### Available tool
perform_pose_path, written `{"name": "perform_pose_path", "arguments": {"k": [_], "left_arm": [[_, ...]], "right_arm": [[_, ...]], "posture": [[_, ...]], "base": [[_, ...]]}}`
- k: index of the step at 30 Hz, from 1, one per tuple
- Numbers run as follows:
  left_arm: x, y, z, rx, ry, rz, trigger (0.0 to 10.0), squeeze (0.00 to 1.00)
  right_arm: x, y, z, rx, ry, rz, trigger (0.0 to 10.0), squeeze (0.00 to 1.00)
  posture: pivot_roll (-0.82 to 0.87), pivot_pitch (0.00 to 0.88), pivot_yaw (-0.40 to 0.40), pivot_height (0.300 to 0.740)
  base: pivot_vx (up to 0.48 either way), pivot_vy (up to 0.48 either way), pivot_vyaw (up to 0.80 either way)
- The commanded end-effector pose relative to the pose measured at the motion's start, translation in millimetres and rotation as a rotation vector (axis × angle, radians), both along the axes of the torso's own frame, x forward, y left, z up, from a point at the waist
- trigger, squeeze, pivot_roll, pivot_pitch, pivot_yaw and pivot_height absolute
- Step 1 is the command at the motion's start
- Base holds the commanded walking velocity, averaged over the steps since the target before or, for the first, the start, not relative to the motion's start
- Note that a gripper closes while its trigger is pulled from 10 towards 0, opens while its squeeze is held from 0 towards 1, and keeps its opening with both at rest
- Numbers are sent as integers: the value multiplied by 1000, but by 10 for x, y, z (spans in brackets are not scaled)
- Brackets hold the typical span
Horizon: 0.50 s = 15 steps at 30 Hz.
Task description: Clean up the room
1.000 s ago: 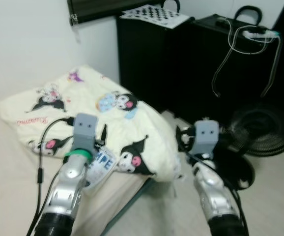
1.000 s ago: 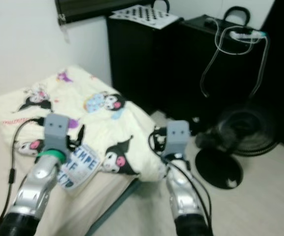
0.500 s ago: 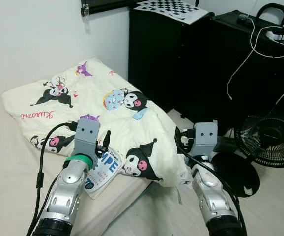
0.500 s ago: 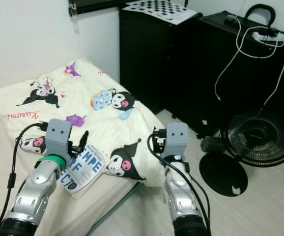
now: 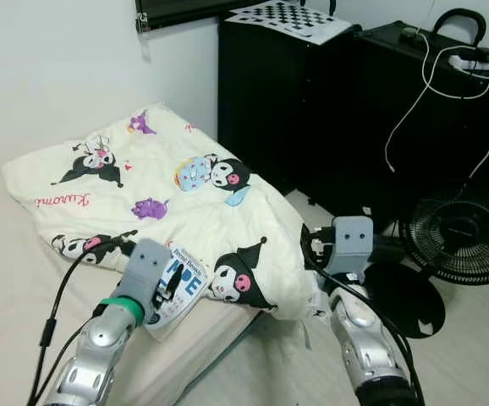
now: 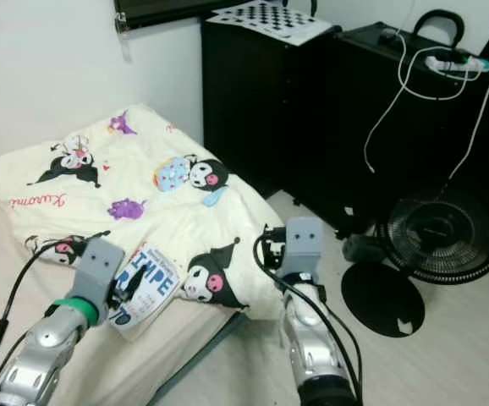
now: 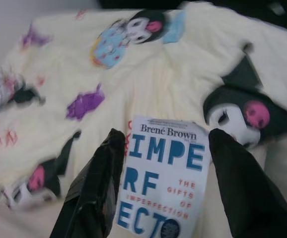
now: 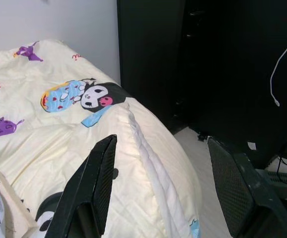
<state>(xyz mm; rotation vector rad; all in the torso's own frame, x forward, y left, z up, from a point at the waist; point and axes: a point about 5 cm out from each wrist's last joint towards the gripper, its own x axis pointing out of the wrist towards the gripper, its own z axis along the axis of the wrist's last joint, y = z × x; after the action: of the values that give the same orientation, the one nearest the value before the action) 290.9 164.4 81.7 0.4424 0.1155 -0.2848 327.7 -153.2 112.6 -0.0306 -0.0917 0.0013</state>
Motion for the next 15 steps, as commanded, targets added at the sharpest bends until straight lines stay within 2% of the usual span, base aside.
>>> {"name": "perform_pose_path", "arguments": {"k": [1, 6, 8, 12, 15], "left_arm": [[-96, -43, -119, 70, 26, -61, 10000, 0], [-211, 22, -255, 177, 46, -112, 10000, 0], [-222, 37, -272, 187, 51, -116, 10000, 0], [-308, 102, -364, 272, 63, -164, 10000, 0], [-349, 130, -404, 301, 73, -188, 10000, 0]], "right_arm": [[-29, -23, -51, -2, 23, -7, 10000, 0], [-20, -14, -48, -2, 25, -4, 10000, 0], [-21, -13, -49, -2, 25, -3, 10000, 0], [-24, -8, -54, -2, 28, 0, 10000, 0], [-22, -11, -55, -2, 30, -1, 10000, 0]], "posture": [[-12, 76, 47, 655], [-7, 79, 45, 635], [-4, 81, 42, 630], [-2, 83, 41, 615], [-1, 87, 40, 610]], "base": [[0, 0, 0], [0, 0, 0], [0, 0, 0], [0, 0, 0], [0, 0, 0]]}}
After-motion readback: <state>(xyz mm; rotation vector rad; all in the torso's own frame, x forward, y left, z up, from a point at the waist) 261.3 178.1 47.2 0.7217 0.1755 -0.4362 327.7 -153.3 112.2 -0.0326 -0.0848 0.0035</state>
